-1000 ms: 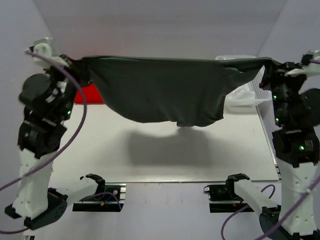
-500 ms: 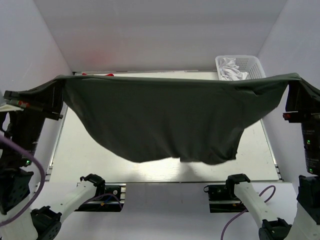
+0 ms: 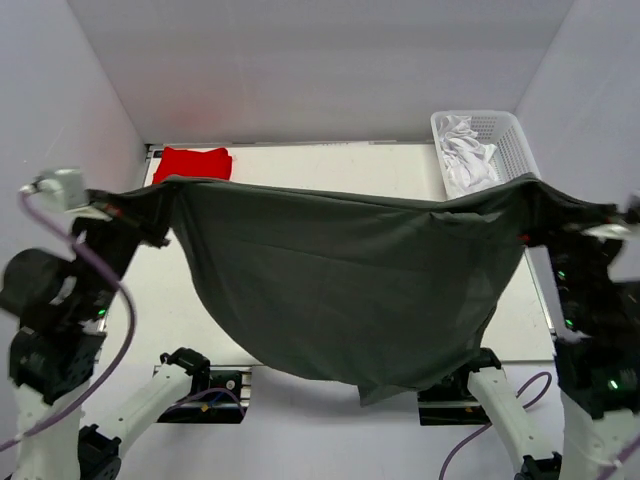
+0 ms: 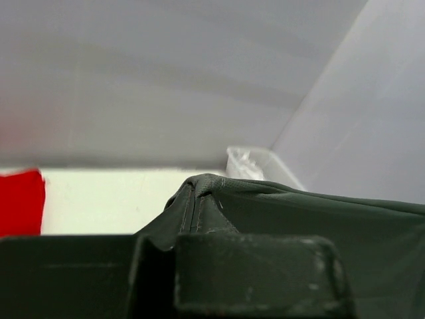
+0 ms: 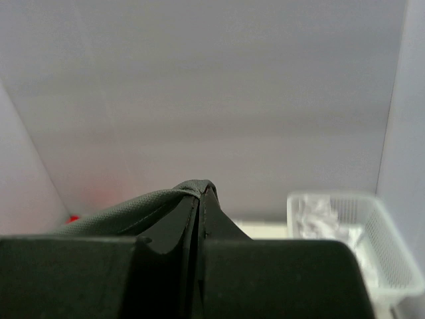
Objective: Fold and stack the t-shirts
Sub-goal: Flatten out the tshirt
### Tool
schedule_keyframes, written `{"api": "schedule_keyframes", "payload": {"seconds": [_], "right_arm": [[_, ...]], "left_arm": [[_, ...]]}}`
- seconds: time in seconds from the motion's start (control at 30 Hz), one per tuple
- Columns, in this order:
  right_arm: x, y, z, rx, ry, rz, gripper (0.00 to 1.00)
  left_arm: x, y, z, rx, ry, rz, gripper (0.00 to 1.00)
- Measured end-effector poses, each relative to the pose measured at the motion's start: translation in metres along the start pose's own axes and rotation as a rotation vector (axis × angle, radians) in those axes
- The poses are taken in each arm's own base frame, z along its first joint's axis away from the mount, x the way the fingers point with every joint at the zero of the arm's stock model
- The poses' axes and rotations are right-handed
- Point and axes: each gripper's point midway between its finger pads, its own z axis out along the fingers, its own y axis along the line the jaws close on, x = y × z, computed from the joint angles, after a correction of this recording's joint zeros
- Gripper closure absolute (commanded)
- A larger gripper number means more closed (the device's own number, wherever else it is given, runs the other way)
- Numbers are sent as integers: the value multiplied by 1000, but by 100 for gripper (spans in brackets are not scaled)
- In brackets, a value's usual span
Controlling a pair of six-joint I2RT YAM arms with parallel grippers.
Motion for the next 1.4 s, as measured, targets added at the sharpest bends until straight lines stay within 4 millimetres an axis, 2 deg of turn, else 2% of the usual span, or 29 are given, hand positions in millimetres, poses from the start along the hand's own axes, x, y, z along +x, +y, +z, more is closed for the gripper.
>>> {"api": "schedule_keyframes", "payload": {"seconds": [0.1, 0.2, 0.33, 0.43, 0.5, 0.8, 1.0, 1.1, 1.17, 1.27, 1.4], "right_arm": [[60, -14, 19, 44, 131, 30, 100], [125, -25, 34, 76, 262, 54, 100], [200, -38, 36, 111, 418, 73, 100], [238, -46, 34, 135, 505, 81, 100], [251, -48, 37, 143, 532, 81, 100], [282, -60, 63, 178, 565, 68, 100], [314, -71, 75, 203, 622, 47, 100], [318, -72, 78, 203, 640, 38, 100], [307, -70, 84, 192, 618, 28, 100], [275, -63, 94, 161, 546, 16, 100], [214, -50, 111, 112, 409, -3, 100]], "left_arm": [[41, 12, 20, -33, 86, -12, 100], [94, 29, 37, -83, 204, -31, 100], [161, 54, 48, -167, 348, -56, 100], [201, 74, 49, -247, 433, -68, 100], [218, 83, 51, -289, 465, -71, 100], [247, 102, 86, -372, 482, -66, 100], [274, 118, 111, -437, 513, -42, 100], [268, 116, 125, -439, 501, -33, 100], [255, 113, 129, -427, 466, -26, 100], [223, 103, 131, -390, 378, -20, 100], [169, 89, 131, -354, 244, -8, 100]]}}
